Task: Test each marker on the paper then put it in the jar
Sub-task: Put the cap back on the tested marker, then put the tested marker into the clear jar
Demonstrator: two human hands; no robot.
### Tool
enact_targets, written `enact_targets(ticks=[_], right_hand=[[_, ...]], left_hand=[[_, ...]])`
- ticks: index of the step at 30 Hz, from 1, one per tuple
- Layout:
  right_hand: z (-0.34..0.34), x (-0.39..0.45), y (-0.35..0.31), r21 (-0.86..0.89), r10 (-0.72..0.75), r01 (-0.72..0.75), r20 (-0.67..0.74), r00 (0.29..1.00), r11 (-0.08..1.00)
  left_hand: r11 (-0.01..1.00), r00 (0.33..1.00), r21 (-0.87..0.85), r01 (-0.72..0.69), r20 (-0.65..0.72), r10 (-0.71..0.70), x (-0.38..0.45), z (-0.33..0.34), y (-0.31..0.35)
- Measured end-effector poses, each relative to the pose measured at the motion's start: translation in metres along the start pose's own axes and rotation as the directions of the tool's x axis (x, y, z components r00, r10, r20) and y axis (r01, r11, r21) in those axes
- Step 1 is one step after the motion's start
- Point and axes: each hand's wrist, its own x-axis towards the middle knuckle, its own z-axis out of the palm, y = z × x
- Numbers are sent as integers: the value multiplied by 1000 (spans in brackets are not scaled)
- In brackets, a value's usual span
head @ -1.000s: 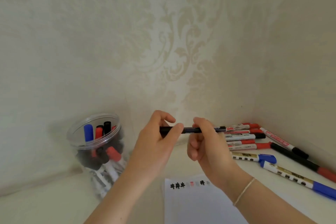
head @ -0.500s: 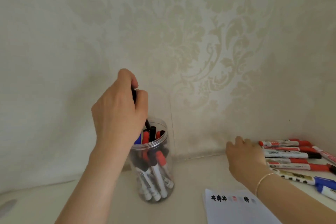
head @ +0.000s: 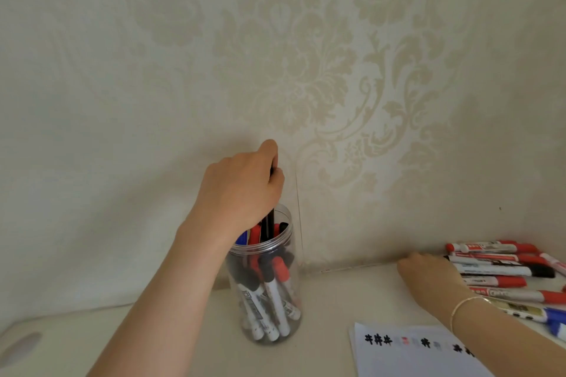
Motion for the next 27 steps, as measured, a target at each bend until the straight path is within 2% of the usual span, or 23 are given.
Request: enact_targets(ticks=[4,7,9,11,12,13,15,17,18,20,22,24,25,27], right_hand=[[1,-2,3,12,62,-63,46,997,998],[-7,-4,4,36,-19,18,35,999,999],[-17,-1,3,89,-98,100,-24,995,991],[-32,2,-4,186,-145,176,-166,975,967],[-40,3,-8,258,-156,245,-321,934,934],[-46,5,-11,318,-143,337,-504,852,886],[-65,3,-20,459,-10,515,-740,673,724],[-92,-1,-27,505,161,666,-845,509,549],[-108,-4,-30,527,224,718,-848,481,455],[-138,-9,-38,600,329,761,-791,516,249],[-162,-9,-45,680,396,721,-703,591,131],[-174,-3,-53,798,369,593,-587,720,113],[-177,2,-56,857,302,500,-513,803,127],[-181,12,-64,936,75,290,-310,948,201]], left_hand=[[1000,998,-16,-22,54,23,-2,-2,0],[997,988,-62,-46,142,54,-1,-4,-1],[997,987,-53,-61,144,68,3,-8,-2],[997,992,-53,-57,107,62,5,-9,-6],[997,995,-62,-42,90,48,6,-9,-9],[997,997,-76,-22,78,28,7,-8,-13],[992,997,-122,31,72,-22,6,-7,-21],[982,995,-174,66,89,-51,5,-5,-27],[979,993,-192,69,105,-50,4,-5,-28],[975,991,-218,45,130,-17,2,-5,-29],[974,988,-228,-3,152,38,2,-7,-28],[972,979,-229,-53,181,96,3,-10,-25],[970,973,-231,-74,195,120,4,-10,-23],[967,964,-234,-102,216,154,6,-10,-22]])
